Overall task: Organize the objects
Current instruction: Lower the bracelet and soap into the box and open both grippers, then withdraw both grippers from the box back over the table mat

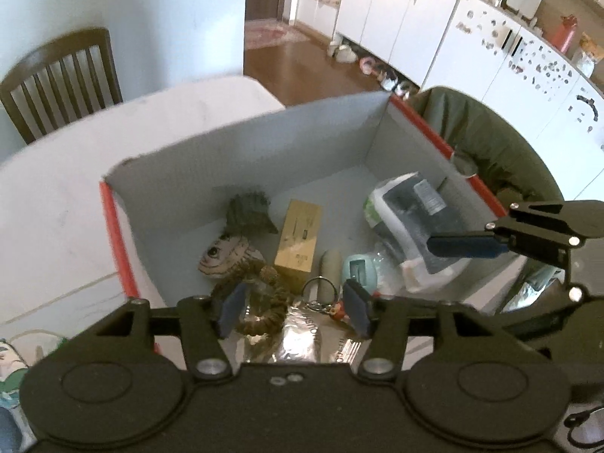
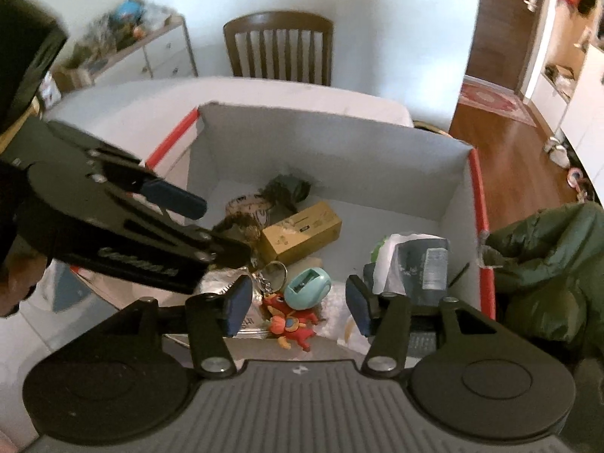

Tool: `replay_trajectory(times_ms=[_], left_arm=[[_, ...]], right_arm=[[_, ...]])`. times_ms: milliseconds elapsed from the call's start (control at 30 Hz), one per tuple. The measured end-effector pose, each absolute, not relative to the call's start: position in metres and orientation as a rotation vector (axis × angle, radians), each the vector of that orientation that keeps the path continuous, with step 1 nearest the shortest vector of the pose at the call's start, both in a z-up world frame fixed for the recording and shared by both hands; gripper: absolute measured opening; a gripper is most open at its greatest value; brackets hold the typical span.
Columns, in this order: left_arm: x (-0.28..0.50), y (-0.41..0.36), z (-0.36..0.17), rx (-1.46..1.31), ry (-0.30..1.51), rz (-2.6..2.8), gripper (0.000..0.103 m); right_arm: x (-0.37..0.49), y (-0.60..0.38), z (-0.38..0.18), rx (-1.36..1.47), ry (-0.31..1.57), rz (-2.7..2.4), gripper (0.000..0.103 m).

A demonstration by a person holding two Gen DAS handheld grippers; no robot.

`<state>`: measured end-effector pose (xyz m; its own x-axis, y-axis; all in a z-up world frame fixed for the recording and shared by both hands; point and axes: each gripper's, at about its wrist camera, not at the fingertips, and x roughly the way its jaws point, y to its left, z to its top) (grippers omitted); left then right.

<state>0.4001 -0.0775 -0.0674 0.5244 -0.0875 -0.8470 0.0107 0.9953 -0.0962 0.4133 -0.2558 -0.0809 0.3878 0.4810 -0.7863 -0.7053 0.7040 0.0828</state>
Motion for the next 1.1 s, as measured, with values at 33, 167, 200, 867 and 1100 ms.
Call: replay_trajectory(times_ms=[33, 167, 200, 867, 1100], left_arm=[[0.397, -0.077, -0.065, -0.080, 1.005, -0.057, 0.058], [0.384, -0.074, -0.050, -0.096, 0.950, -0.055, 0.062], [0.379, -0.073, -0.045, -0.100, 0.937, -0.055, 0.063], [0.288, -0.029, 0.002, -0.129, 0.785, -0.051, 0.074], [0.251, -0.001, 0.013, -0.125, 0.744, -0.038, 0.086]], right_arm=[[0.412, -0.258, -0.078, -0.270, 0.893, 0.767, 0.054], [0.403, -0.263, -0.067, -0.238, 0.877, 0.763, 0.054], [0.400, -0.264, -0.064, -0.229, 0.873, 0.763, 0.054], [0.325, -0.241, -0.010, -0.069, 0.779, 0.743, 0.065], [0.291, -0.213, -0.001, -0.047, 0.757, 0.754, 0.068]])
